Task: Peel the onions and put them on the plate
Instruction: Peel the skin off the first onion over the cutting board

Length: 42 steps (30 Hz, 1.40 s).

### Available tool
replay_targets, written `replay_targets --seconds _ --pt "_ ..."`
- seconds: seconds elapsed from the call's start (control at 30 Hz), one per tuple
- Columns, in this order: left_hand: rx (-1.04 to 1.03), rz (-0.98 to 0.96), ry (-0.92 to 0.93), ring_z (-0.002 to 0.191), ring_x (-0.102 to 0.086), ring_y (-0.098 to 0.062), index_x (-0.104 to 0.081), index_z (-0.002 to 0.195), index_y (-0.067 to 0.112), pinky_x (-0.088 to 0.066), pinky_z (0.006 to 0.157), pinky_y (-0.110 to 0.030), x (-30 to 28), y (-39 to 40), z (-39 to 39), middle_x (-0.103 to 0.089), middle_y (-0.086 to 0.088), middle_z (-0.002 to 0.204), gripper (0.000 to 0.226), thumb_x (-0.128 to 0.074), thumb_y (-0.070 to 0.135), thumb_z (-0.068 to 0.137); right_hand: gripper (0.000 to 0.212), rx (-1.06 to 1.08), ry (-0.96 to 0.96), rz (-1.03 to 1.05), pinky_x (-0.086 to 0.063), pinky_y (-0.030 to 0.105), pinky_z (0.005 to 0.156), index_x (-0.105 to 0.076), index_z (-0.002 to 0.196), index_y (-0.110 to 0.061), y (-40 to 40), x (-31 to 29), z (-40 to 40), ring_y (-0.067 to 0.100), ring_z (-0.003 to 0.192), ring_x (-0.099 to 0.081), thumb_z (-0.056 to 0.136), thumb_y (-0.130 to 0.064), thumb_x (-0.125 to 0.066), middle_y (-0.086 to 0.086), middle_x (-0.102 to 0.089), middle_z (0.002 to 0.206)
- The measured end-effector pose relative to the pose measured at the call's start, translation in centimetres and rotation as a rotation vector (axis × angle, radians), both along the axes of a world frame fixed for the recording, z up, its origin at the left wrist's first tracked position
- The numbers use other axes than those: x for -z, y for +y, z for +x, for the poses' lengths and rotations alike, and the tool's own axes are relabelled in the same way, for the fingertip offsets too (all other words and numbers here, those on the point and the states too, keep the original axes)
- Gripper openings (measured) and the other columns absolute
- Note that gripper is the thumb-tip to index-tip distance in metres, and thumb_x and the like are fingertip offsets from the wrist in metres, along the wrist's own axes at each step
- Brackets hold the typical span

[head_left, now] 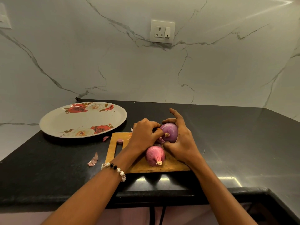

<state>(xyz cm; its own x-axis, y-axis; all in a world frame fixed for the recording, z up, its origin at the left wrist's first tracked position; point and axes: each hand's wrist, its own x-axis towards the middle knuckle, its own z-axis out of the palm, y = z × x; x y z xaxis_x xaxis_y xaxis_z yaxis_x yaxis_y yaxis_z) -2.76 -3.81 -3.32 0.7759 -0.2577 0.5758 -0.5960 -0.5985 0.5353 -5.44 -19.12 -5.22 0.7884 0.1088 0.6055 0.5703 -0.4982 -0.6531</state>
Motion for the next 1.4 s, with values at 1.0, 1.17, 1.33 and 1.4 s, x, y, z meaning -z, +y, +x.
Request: replay_targets --seconds 1.0,1.17,1.33,1.4 --pt "-0.086 -0.177 -0.108 0.085 -0.047 -0.012 -0.072 0.093 0.004 -0.046 0.079 -0.056 0.1 0.0 0.0 -0.047 0.011 0.079 0.023 -0.059 0.023 0.091 0.075 -0.096 0.111 0.417 -0.058 0.026 0.077 -0.046 0.129 -0.031 0.1 -0.7 -0.8 0.014 0.1 -0.065 0.061 -0.005 -0.067 0.001 -0.056 0.114" --pt "-0.072 -0.237 -0.071 0.084 -0.048 -0.012 -0.071 0.086 0.005 -0.046 0.078 -0.055 -0.4 0.0 -0.5 -0.041 0.024 0.071 0.037 -0.047 0.033 0.084 0.054 -0.142 0.16 0.619 -0.055 0.026 0.07 -0.062 0.115 -0.02 -0.4 -0.6 -0.4 0.024 0.104 -0.063 0.063 -0.006 -0.059 0.002 -0.061 0.115" --pt "-0.071 -0.244 -0.069 0.083 -0.047 -0.011 -0.071 0.083 0.004 -0.046 0.076 -0.054 -0.2 -0.1 -0.3 -0.047 0.017 0.069 0.039 -0.046 0.033 0.084 0.046 -0.144 0.199 0.774 -0.058 0.035 0.074 -0.068 0.108 -0.015 -0.5 -0.7 0.1 0.028 0.104 -0.063 0.065 -0.007 -0.054 0.007 -0.064 0.114" --pt "-0.066 -0.232 -0.076 0.083 -0.047 -0.011 -0.071 0.083 0.003 -0.046 0.076 -0.055 -0.1 -0.1 -0.3 -0.052 0.01 0.073 0.038 -0.047 0.033 0.084 0.043 -0.179 0.228 0.87 -0.059 0.032 0.07 -0.067 0.106 -0.011 -0.6 -1.0 0.2 0.026 0.1 -0.063 0.066 -0.009 -0.052 0.01 -0.063 0.113"
